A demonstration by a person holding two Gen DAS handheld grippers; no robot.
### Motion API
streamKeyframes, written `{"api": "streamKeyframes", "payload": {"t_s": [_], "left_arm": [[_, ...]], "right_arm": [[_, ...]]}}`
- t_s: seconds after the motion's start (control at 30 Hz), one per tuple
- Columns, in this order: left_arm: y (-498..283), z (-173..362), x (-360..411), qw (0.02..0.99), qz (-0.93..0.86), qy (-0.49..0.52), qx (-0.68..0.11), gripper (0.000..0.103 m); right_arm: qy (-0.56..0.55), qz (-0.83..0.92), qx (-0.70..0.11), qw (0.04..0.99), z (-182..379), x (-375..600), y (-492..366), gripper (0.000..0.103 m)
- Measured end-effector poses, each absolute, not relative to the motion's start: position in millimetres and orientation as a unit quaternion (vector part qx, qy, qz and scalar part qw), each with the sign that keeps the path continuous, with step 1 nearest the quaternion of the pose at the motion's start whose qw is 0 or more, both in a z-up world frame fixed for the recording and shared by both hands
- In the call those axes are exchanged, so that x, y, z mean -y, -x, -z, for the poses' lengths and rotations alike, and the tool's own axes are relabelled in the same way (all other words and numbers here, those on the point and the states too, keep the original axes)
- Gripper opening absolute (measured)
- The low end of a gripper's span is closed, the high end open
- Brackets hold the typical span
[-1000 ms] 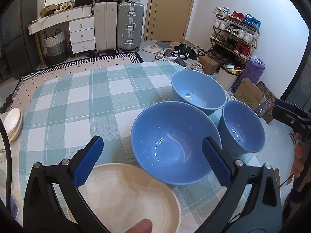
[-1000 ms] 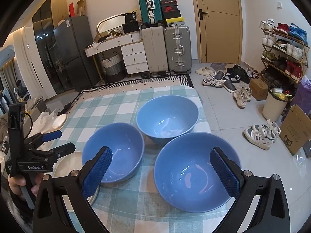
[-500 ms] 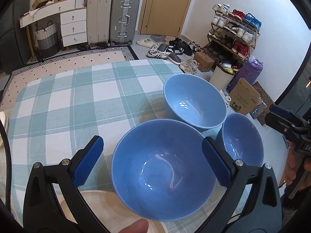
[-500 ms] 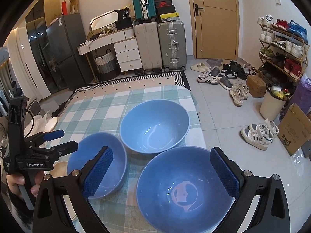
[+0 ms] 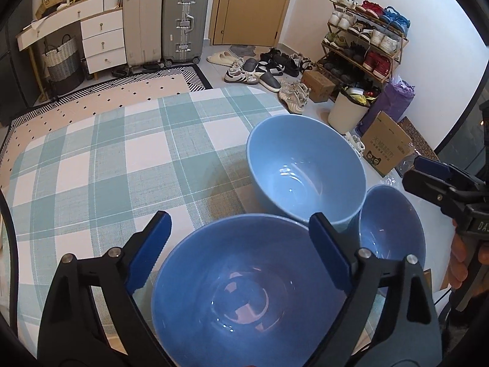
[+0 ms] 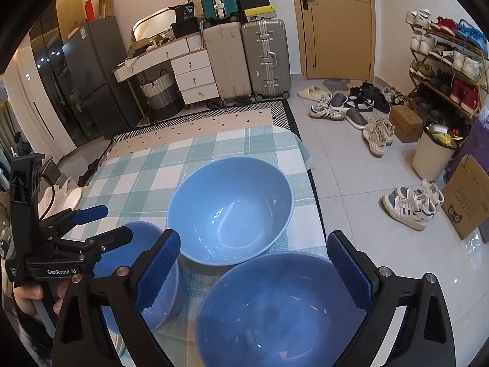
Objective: Organize plates and bowls
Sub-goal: 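Close both grippers on the rim of the light-blue bowl and lift it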
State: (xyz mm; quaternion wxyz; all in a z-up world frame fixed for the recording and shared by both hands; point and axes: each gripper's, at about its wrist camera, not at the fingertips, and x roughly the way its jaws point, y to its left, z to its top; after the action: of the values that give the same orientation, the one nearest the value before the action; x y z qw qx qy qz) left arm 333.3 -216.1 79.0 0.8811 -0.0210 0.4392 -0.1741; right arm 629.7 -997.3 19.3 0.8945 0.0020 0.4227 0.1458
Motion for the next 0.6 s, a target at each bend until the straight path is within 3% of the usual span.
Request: {"api": "streamKeyframes", "payload": {"t_s": [0.07, 0.23, 0.6], "left_arm": [[-339, -77, 218, 0.880, 0.174, 0.025, -0.441, 0.088], [-356, -70, 228, 0.874, 0.174, 0.025, -0.452, 0.072], [-383, -44, 254, 0.859, 0.174, 0.012, -0.481, 0.054]], "right_arm": [[-0.003, -0.145, -0.429, 0.892, -15, 997, -638, 0.094], [-0.002, -0.141, -0.444, 0.885, -4, 998, -653, 0.083], [-0.003, -0.134, -0.475, 0.870, 28, 1002, -683, 0.073]]}}
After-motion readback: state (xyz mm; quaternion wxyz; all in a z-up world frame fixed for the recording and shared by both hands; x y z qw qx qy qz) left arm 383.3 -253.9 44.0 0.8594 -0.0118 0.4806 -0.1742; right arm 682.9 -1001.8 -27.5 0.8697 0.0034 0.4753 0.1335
